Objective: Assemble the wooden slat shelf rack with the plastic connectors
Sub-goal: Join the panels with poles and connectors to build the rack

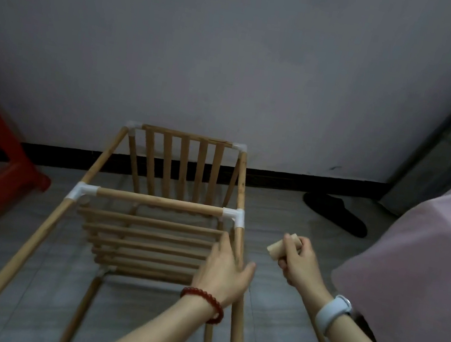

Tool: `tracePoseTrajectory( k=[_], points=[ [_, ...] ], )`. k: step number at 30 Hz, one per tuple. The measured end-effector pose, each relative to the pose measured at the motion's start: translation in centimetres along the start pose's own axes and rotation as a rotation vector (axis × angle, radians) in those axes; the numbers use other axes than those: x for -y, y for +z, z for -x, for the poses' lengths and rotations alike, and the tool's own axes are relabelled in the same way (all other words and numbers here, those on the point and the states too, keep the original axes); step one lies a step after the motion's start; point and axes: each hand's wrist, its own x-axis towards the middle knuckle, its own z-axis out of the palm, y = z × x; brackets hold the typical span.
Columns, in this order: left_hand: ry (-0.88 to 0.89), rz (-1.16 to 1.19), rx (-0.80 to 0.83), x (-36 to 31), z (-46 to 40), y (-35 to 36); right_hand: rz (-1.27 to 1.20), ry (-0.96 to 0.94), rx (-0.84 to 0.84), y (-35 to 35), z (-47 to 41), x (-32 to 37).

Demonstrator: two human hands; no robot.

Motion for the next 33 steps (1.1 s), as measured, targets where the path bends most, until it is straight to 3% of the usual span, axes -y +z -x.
tracePoseTrajectory(
  k=[2, 4, 7, 12, 20, 27, 33],
  points=[
    [-0.128, 0.055, 0.172, -0.5, 0.5, 1.0, -0.002, 0.021, 0.008, -0.5, 1.0, -0.8],
    [-0.203, 0.095, 0.195, -0.9, 0.4, 1.0, 0.001, 0.043, 0.025, -0.8, 2.0, -1.3],
    [-0.266, 0.188, 0.111, -1.3, 1.1, 1.1, 0.003, 0.067, 0.062, -1.0, 3.7, -1.7],
    [-0.341, 0.611, -0.103, -0.9, 1.4, -1.2, -0.002, 0.021, 0.125, -1.0, 5.8, -0.5],
    [-0.369, 1.088, -0.148, 0.1, 2.6, -12.7, 0.04, -0.08, 0.271, 1.2, 9.2, 2.7],
    [-0.32, 1.255, -0.171, 3.5, 5.2, -20.2, 0.063, -0.162, 0.471, 5.1, 12.5, 5.6],
    [-0.366, 1.227, -0.356, 7.7, 8.3, -23.5, 0.124, -0.202, 0.646, 9.6, 15.6, 6.7]
  ],
)
